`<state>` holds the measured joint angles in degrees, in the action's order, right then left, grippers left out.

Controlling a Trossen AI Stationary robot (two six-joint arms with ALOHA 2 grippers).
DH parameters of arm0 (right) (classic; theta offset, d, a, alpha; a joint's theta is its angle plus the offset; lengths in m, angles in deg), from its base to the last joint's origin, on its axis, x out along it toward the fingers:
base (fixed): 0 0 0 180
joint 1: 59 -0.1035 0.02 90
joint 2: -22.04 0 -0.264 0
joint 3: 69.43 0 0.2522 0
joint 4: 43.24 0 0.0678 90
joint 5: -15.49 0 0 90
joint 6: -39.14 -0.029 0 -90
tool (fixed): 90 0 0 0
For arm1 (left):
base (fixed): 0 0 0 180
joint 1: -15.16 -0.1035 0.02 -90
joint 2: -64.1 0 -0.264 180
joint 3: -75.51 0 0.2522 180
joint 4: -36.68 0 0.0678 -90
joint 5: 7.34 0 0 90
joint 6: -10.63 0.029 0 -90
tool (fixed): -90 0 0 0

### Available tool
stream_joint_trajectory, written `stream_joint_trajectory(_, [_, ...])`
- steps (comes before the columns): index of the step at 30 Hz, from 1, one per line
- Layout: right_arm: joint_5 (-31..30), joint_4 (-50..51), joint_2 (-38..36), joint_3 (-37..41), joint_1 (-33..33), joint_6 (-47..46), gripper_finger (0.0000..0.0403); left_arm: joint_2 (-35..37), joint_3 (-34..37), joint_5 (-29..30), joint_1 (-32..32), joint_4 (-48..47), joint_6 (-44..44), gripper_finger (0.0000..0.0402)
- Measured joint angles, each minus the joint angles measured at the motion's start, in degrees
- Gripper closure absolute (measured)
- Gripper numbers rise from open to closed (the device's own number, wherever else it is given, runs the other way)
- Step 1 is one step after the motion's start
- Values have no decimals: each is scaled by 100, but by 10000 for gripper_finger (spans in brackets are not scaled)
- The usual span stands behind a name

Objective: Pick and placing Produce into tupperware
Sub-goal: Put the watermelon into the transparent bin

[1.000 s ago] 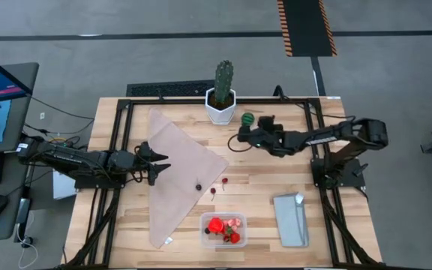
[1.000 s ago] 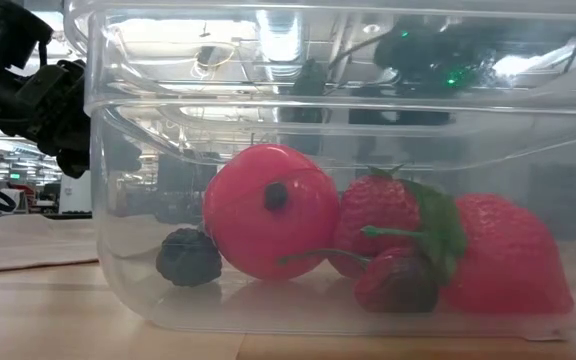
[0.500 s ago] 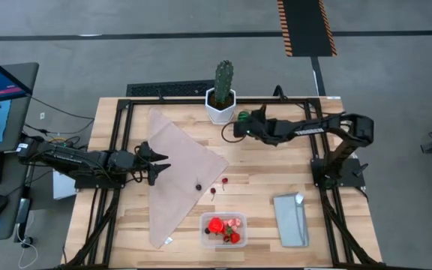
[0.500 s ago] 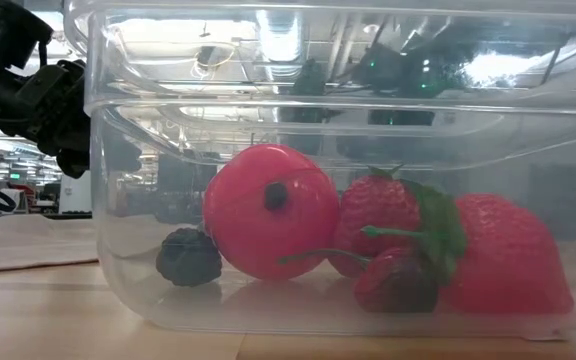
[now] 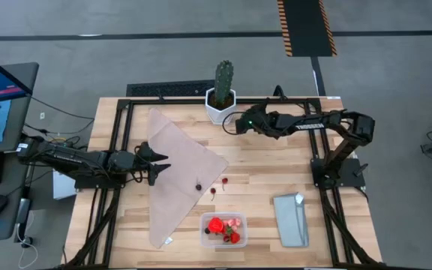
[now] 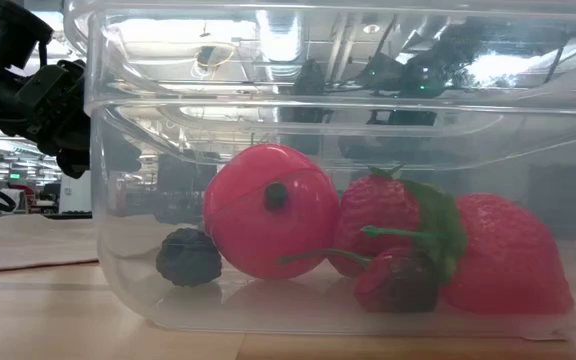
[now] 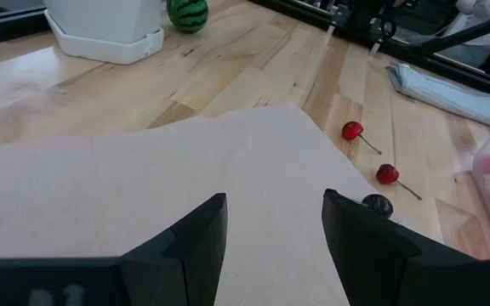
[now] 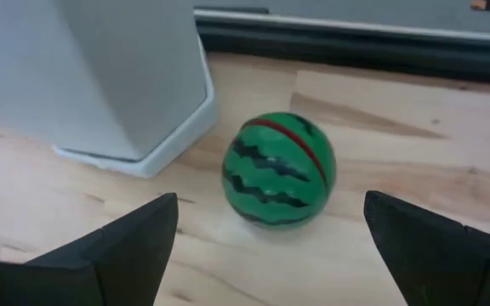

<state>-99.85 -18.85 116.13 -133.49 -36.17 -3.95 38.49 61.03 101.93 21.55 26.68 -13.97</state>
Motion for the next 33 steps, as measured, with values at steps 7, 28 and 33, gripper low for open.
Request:
stream_joint_trajectory(7, [302, 18, 139, 12, 302, -5, 3, -1, 0, 2, 0, 0, 0, 219])
stream_joint_trajectory(28, [876, -625, 844, 0, 735, 38, 94, -1, 0, 2, 0, 0, -2, 219])
stream_joint_trajectory(33, [867, -677, 844, 0, 676, 85, 97, -2, 0, 2, 0, -1, -2, 219])
